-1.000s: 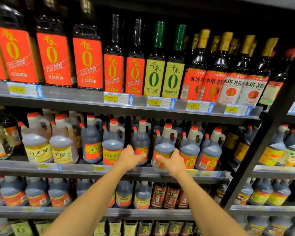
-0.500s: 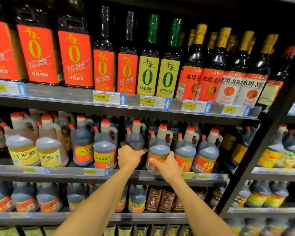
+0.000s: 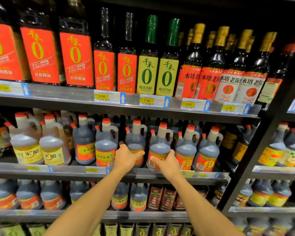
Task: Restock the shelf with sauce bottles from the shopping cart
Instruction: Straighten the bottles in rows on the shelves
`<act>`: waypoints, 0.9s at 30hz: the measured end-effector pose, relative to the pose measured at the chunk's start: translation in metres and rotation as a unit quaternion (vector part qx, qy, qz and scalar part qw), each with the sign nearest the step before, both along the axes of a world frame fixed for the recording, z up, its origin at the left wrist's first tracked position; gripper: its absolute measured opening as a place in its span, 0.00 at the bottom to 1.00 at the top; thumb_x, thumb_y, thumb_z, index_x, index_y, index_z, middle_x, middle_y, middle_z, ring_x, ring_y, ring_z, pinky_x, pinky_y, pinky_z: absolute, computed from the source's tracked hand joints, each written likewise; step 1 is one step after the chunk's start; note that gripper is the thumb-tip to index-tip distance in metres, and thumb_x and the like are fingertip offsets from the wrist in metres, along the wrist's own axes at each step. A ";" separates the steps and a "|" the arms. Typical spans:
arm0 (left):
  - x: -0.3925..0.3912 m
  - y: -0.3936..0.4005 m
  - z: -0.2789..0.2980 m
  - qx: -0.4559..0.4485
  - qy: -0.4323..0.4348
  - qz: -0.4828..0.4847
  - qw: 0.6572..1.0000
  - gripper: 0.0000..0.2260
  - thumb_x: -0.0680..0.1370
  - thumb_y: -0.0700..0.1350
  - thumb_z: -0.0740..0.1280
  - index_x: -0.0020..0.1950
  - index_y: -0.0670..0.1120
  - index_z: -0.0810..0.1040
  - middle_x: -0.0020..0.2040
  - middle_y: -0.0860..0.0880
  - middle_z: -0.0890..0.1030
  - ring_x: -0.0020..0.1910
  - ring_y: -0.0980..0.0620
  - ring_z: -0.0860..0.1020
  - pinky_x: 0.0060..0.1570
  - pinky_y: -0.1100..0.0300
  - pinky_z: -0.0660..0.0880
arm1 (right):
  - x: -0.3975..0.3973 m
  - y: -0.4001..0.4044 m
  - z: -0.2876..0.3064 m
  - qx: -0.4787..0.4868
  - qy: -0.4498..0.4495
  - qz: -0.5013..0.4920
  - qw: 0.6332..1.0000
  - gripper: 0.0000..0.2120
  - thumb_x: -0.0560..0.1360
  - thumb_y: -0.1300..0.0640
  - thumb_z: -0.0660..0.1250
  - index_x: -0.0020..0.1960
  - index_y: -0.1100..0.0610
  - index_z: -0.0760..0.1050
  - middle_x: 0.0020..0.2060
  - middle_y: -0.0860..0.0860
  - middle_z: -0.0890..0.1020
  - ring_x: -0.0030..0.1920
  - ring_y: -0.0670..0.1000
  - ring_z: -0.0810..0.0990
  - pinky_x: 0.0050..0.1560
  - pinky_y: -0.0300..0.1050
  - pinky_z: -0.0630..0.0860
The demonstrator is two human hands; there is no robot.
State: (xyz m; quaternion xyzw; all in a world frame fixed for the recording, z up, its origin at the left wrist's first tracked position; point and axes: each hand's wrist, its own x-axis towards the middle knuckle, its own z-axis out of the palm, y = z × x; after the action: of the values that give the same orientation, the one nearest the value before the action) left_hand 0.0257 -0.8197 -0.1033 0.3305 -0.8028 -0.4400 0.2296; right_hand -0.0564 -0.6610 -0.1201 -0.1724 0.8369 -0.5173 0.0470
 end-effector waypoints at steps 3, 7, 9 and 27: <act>0.008 -0.003 0.001 -0.004 -0.005 -0.024 1.000 0.35 0.70 0.57 0.80 0.66 0.38 0.69 0.58 0.42 0.79 0.55 0.42 0.79 0.44 0.54 0.72 | 0.001 0.001 0.002 0.005 0.000 0.005 1.000 0.29 0.73 0.48 0.78 0.63 0.57 0.66 0.58 0.53 0.78 0.54 0.53 0.77 0.50 0.46 0.73; 0.018 -0.008 0.002 0.003 0.001 -0.057 0.998 0.30 0.70 0.53 0.81 0.63 0.42 0.71 0.57 0.47 0.77 0.52 0.48 0.75 0.47 0.55 0.72 | 0.000 0.001 0.000 0.009 -0.007 0.010 1.000 0.33 0.72 0.46 0.77 0.68 0.58 0.65 0.61 0.54 0.78 0.59 0.57 0.78 0.52 0.50 0.75; 0.020 -0.011 0.000 0.005 0.000 -0.065 0.998 0.30 0.69 0.53 0.81 0.63 0.43 0.71 0.60 0.46 0.80 0.55 0.46 0.78 0.50 0.53 0.76 | -0.001 0.001 -0.001 0.010 -0.009 0.010 1.000 0.35 0.72 0.45 0.77 0.70 0.58 0.64 0.63 0.55 0.78 0.61 0.58 0.78 0.55 0.51 0.77; 0.018 -0.003 -0.006 -0.005 -0.006 -0.014 1.000 0.31 0.68 0.58 0.80 0.60 0.43 0.71 0.62 0.42 0.80 0.59 0.41 0.79 0.49 0.53 0.75 | -0.003 -0.004 0.000 0.028 -0.012 0.010 0.999 0.32 0.72 0.44 0.78 0.64 0.57 0.64 0.63 0.56 0.77 0.61 0.58 0.79 0.57 0.53 0.79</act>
State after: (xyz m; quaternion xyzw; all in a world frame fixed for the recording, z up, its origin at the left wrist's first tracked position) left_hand 0.0435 -0.8231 -0.1096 0.3205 -0.8111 -0.4369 0.2201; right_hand -0.0599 -0.6652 -0.1197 -0.1731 0.8489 -0.4948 0.0671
